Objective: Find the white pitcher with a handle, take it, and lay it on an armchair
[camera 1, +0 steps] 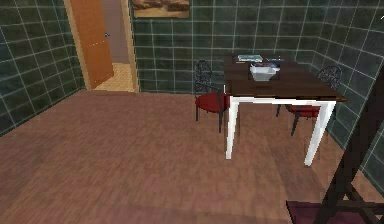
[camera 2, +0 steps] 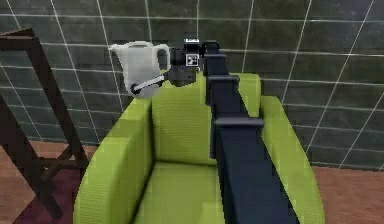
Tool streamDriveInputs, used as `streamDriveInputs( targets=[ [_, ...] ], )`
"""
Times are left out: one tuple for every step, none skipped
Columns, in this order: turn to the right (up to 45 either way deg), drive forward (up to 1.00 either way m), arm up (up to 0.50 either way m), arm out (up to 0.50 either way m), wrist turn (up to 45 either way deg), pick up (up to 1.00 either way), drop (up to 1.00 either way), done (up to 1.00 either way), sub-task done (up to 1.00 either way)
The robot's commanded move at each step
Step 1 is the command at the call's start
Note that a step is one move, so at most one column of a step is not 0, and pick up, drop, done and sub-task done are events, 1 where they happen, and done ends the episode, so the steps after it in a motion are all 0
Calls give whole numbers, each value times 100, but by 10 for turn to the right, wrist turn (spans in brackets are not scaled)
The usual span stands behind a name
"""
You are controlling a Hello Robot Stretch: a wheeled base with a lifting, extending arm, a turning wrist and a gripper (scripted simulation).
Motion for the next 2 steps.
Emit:
streamDriveInputs(
  targets=[
    [0, 0, 0, 0, 360, 0, 0, 0, 0],
    [0, 0, -40, 0, 0, 0, 0, 0, 0]
  ],
)
